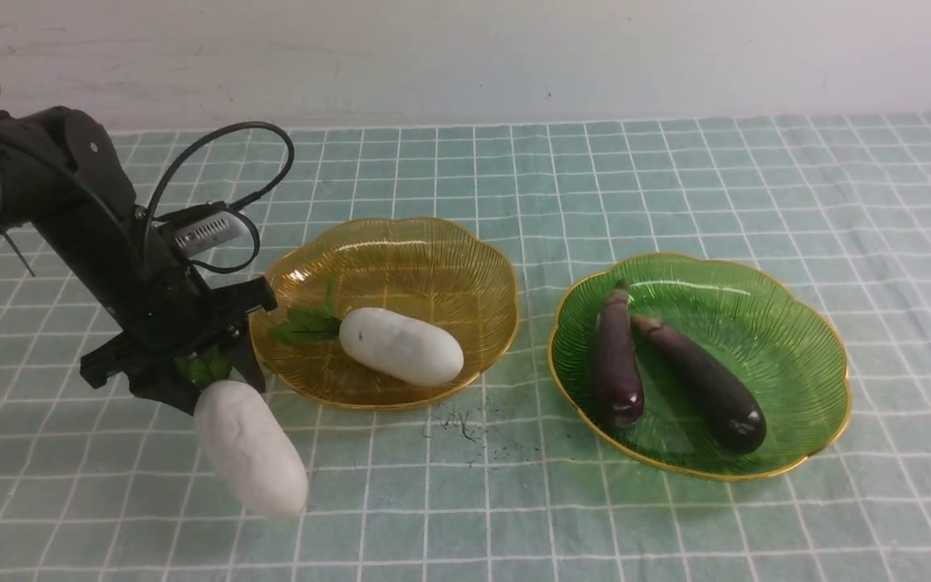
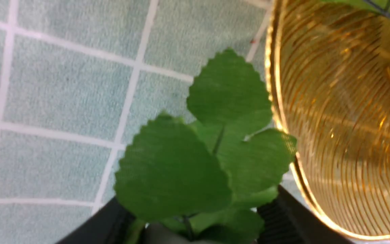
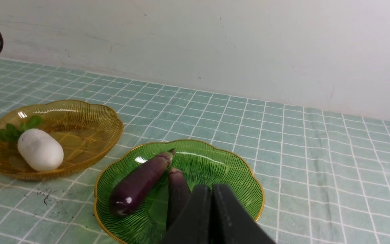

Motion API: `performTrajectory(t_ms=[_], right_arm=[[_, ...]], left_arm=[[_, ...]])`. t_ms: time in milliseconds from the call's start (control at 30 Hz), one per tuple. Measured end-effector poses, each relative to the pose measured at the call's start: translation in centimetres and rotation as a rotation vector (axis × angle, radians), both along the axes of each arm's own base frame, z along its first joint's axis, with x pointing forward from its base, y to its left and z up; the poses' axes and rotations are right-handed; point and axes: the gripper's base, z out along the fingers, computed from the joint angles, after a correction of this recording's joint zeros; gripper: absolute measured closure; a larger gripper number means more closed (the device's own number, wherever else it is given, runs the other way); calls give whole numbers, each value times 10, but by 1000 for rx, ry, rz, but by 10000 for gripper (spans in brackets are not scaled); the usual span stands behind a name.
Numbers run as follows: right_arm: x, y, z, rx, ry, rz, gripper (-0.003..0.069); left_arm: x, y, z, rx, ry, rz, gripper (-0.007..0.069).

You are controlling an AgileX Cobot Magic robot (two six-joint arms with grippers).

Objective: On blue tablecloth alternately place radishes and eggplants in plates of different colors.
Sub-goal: 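Pick up the white radish and place it in the left plate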

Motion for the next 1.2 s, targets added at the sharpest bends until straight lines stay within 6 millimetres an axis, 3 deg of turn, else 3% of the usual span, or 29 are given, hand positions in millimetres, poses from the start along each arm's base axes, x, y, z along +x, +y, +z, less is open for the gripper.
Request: performTrajectory(t_ms=[300, 533, 600, 633, 700, 833, 967, 1067, 1200], right_arm=[[0, 0, 0, 1, 0, 0, 673], [0, 0, 0, 1, 0, 0, 673], [0, 0, 0, 0, 0, 0, 673], [0, 0, 0, 0, 1, 0, 673], [0, 0, 0, 0, 1, 0, 673], [0, 0, 0, 0, 1, 0, 673], [0, 0, 0, 0, 1, 0, 673], [0, 0, 0, 0, 1, 0, 674], [0, 0, 0, 0, 1, 0, 674]], left_arm=[[2, 6, 13, 72, 12, -112, 254], [25, 3, 79, 58, -220, -90, 254], [29, -4, 94, 23, -271, -87, 255], [35, -20, 105, -16, -361, -90, 254], [43, -34, 108, -39, -452, -85, 254], [61, -66, 98, -63, -589, -90, 254], [79, -104, 65, -77, -667, -108, 254], [83, -120, 42, -80, -651, -127, 254], [88, -125, 20, -74, -617, -132, 254]])
